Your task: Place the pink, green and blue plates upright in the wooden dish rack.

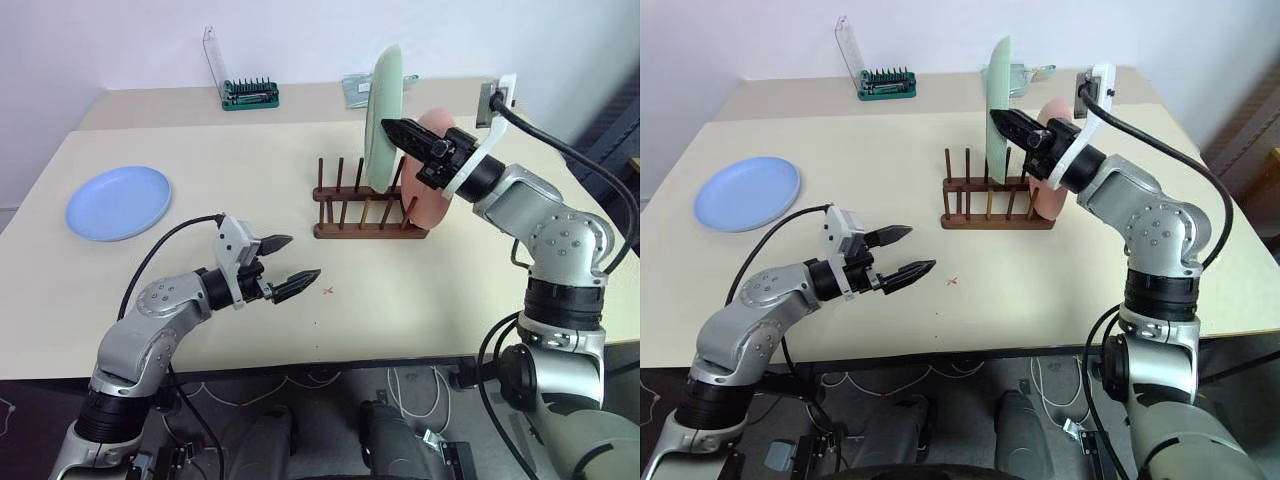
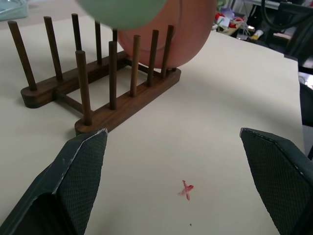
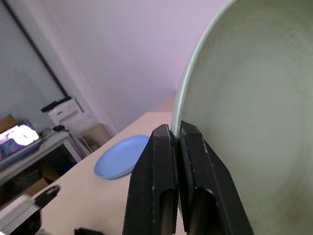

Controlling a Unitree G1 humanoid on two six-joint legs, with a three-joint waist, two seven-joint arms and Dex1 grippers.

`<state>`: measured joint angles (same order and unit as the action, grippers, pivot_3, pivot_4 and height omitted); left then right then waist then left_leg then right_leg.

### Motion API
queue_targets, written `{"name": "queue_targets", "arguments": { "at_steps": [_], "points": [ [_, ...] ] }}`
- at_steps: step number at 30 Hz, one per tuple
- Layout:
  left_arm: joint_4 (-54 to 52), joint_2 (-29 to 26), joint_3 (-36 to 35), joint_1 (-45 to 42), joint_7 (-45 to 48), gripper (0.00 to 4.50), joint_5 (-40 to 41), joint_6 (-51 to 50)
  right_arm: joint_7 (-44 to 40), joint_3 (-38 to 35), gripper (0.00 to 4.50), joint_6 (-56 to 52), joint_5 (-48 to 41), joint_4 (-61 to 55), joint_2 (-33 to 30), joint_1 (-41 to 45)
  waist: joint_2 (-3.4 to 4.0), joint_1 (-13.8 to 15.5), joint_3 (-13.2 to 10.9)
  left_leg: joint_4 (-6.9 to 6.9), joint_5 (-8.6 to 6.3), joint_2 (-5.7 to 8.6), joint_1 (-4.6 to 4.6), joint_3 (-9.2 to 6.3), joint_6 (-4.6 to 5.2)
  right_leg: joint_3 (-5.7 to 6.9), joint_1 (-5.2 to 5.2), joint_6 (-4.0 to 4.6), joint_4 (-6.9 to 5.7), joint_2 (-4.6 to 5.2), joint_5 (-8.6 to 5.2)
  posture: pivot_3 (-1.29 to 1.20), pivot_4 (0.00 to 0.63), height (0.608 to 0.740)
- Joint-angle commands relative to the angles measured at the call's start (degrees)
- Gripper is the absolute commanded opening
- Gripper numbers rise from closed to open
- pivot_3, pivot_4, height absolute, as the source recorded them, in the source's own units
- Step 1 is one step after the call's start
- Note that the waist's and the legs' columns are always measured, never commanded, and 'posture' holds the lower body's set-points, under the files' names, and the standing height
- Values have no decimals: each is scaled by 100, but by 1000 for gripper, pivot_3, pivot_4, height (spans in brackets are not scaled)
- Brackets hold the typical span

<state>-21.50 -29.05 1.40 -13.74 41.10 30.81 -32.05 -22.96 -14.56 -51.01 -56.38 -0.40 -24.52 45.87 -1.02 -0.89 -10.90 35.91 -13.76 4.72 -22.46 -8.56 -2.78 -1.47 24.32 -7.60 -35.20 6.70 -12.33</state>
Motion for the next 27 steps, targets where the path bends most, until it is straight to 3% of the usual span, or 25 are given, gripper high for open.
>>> {"name": "queue_targets", "arguments": {
  "at_steps": [1,8,9,11,17,27],
  "points": [
    [-251,28,-6,-66,10,4464,72,25,-81,-159,0,-7,-70,39,-29,228,0,1,0,0,0,0,0,0,0,0,0,0,0,0,0,0,150,740],
    [-298,61,-10,-48,-46,4464,32,24,71,-153,0,-252,-94,98,-8,176,0,0,0,0,0,-1,0,0,1,0,0,0,0,0,0,0,150,740],
    [-300,64,-6,-48,-50,4500,29,23,93,-166,630,-264,-111,76,12,171,0,-1,0,0,0,-1,0,0,1,0,0,0,0,0,0,0,150,740],
    [-315,75,14,-55,-65,4500,18,18,144,-176,1351,-260,-96,53,29,171,0,-1,0,0,0,-1,0,0,1,0,0,0,0,0,0,0,150,740],
    [-307,115,59,-91,-69,4500,3,11,276,-151,4415,-183,17,-26,32,215,1,1,0,0,-1,-1,0,0,1,0,0,0,0,-1,0,0,150,740],
    [-298,128,48,-89,-87,4500,-10,17,265,152,4415,-23,624,-456,-209,417,2,0,-1,0,-1,-1,0,1,1,0,1,0,1,-1,0,0,150,740]
  ]
}}
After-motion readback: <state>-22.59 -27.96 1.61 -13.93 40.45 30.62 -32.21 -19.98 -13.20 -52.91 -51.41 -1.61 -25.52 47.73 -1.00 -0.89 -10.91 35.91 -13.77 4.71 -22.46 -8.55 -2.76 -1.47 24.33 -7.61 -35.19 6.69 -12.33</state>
